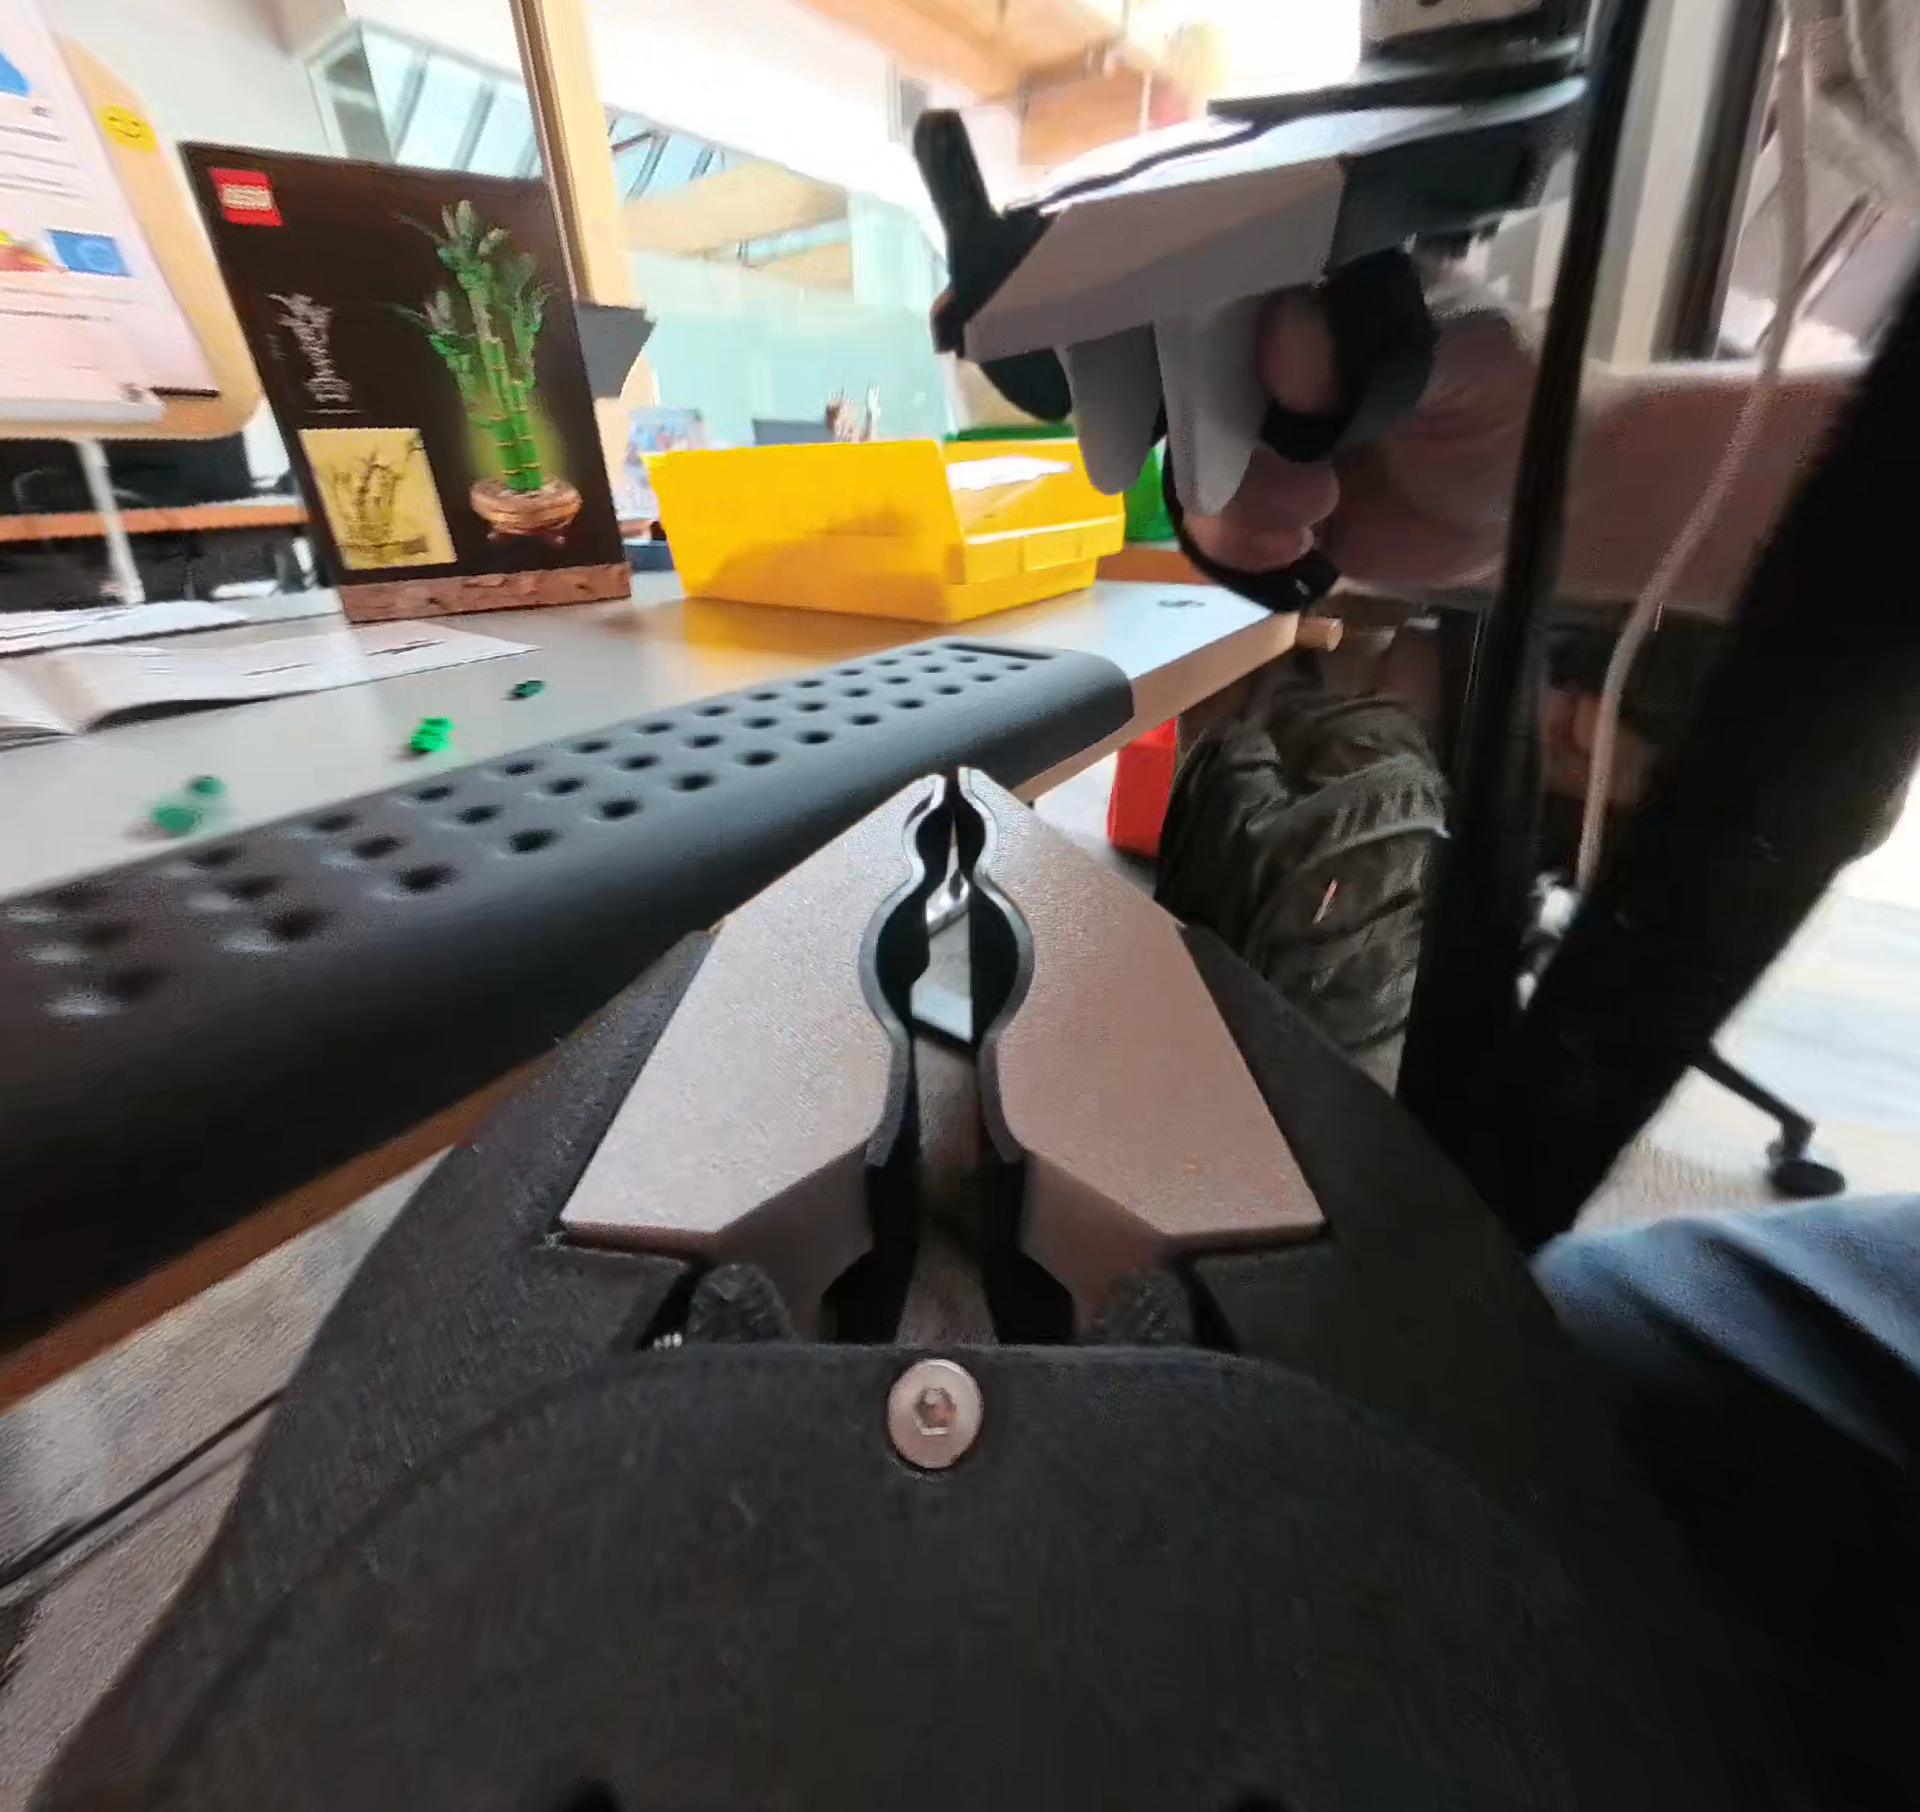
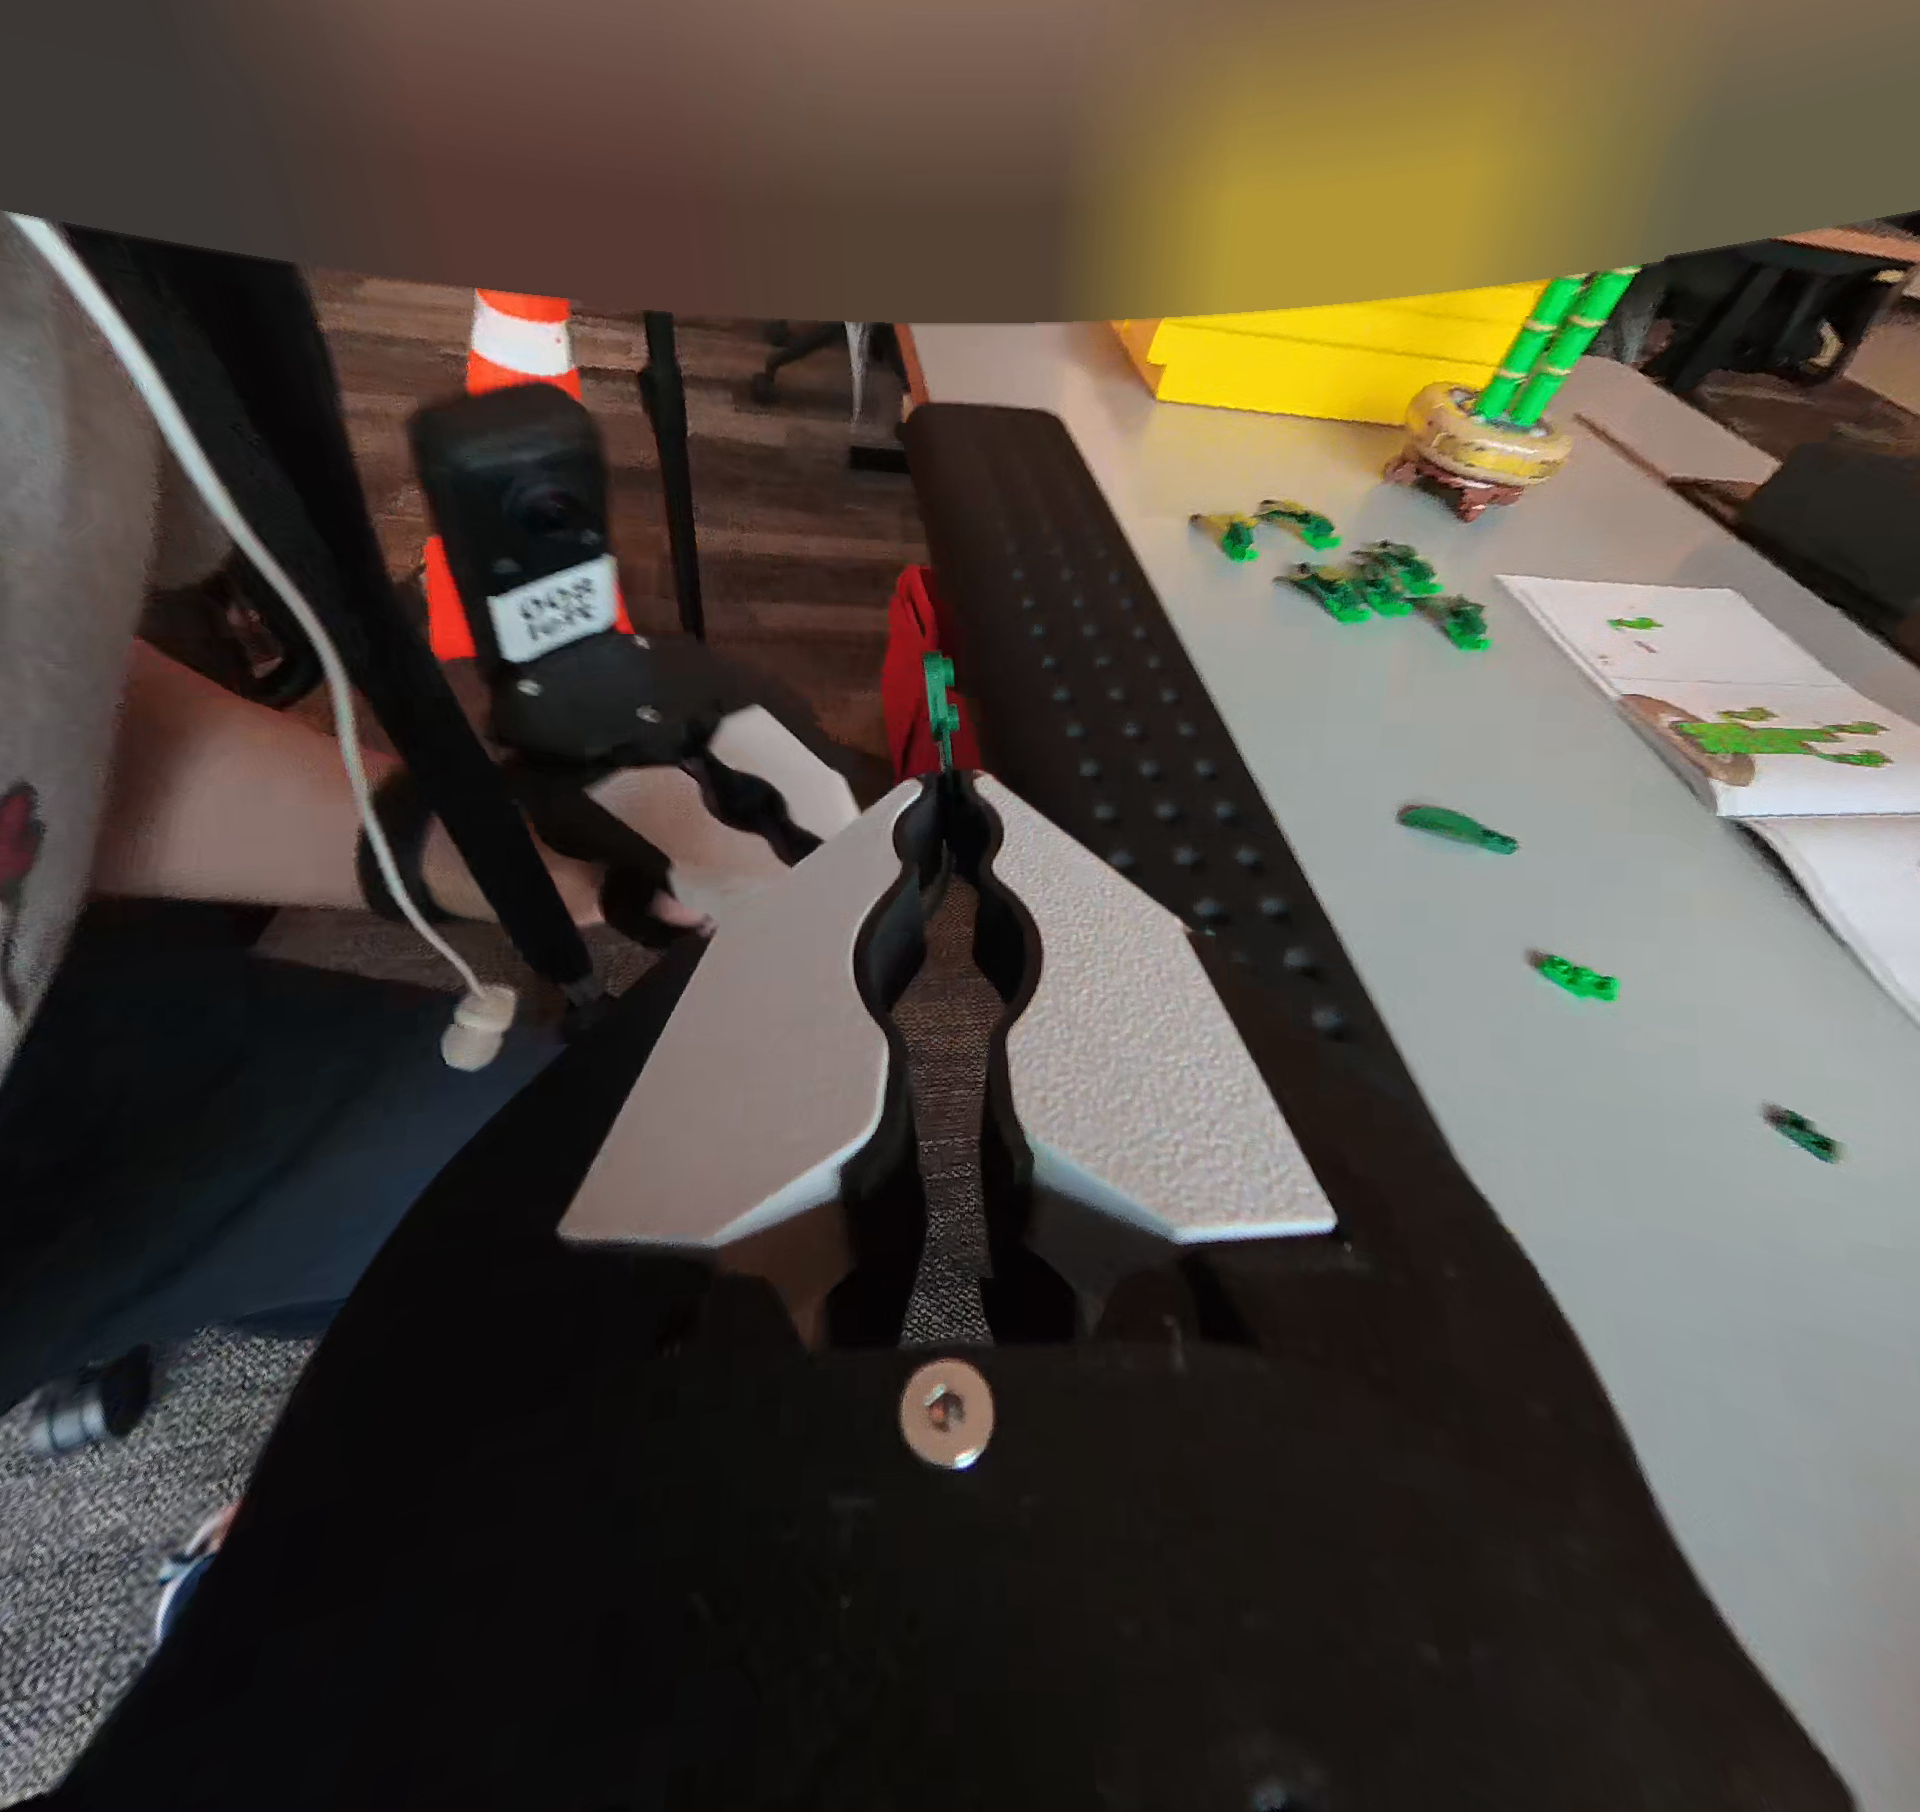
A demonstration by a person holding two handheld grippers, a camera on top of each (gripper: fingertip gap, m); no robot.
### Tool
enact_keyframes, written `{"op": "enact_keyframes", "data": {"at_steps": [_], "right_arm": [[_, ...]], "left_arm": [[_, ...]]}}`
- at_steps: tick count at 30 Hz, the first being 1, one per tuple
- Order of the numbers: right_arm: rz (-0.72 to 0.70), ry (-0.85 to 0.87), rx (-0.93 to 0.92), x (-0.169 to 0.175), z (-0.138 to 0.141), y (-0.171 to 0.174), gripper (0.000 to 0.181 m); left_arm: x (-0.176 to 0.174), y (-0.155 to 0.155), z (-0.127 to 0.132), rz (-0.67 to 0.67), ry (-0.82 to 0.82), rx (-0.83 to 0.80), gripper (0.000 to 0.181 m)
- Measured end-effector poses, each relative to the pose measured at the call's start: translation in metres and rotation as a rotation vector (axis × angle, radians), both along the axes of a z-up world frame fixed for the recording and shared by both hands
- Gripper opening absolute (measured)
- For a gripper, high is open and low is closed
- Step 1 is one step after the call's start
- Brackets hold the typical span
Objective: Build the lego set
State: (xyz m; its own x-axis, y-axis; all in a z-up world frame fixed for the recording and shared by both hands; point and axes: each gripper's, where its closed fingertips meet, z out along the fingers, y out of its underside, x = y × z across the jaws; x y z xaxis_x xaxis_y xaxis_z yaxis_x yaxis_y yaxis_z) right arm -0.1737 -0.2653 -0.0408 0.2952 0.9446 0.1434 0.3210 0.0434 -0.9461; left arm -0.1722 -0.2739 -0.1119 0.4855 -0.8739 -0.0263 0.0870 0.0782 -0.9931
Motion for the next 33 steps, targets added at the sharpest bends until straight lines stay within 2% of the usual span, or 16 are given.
{"op": "enact_keyframes", "data": {"at_steps": [4, 6, 8, 10, 14, 17, 20, 23, 28, 30, 33], "right_arm": [[-0.144, -0.028, 0.027, 0.022, 0.048, 0.009, 0.0], [-0.251, -0.051, 0.041, 0.042, 0.072, 0.013, 0.0], [-0.368, -0.047, 0.028, 0.064, 0.097, 0.016, 0.0], [-0.509, -0.08, 0.043, 0.088, 0.12, 0.015, 0.0], [-0.779, -0.178, 0.012, 0.132, 0.148, -0.01, 0.001], [-0.898, -0.16, 0.017, 0.151, 0.174, -0.053, 0.0], [-1.004, -0.249, 0.068, 0.176, 0.191, -0.11, 0.001], [-1.082, -0.401, 0.171, 0.2, 0.199, -0.178, 0.0], [-1.25, -0.61, 0.134, 0.231, 0.168, -0.289, 0.001], [-1.345, -0.655, 0.079, 0.239, 0.145, -0.327, 0.0], [-1.491, -0.763, -0.041, 0.246, 0.094, -0.376, 0.0]], "left_arm": [[-0.04, -0.011, 0.04, 0.036, 0.136, -0.059, 0.0], [-0.059, -0.008, 0.071, 0.06, 0.155, -0.086, 0.0], [-0.076, 0.006, 0.107, 0.119, 0.16, -0.102, 0.008], [-0.081, 0.017, 0.142, 0.109, 0.187, -0.101, 0.011], [-0.066, 0.031, 0.196, 0.03, 0.278, -0.079, 0.013], [-0.041, 0.034, 0.23, -0.005, 0.309, -0.09, 0.024], [-0.001, 0.012, 0.255, -0.087, 0.364, -0.047, 0.026], [0.04, -0.027, 0.256, -0.133, 0.461, 0.055, 0.027], [0.119, -0.136, 0.224, -0.384, 0.56, 0.146, 0.025], [0.137, -0.173, 0.201, -0.452, 0.61, 0.156, 0.025], [0.15, -0.229, 0.151, -0.59, 0.687, 0.113, 0.031]]}}
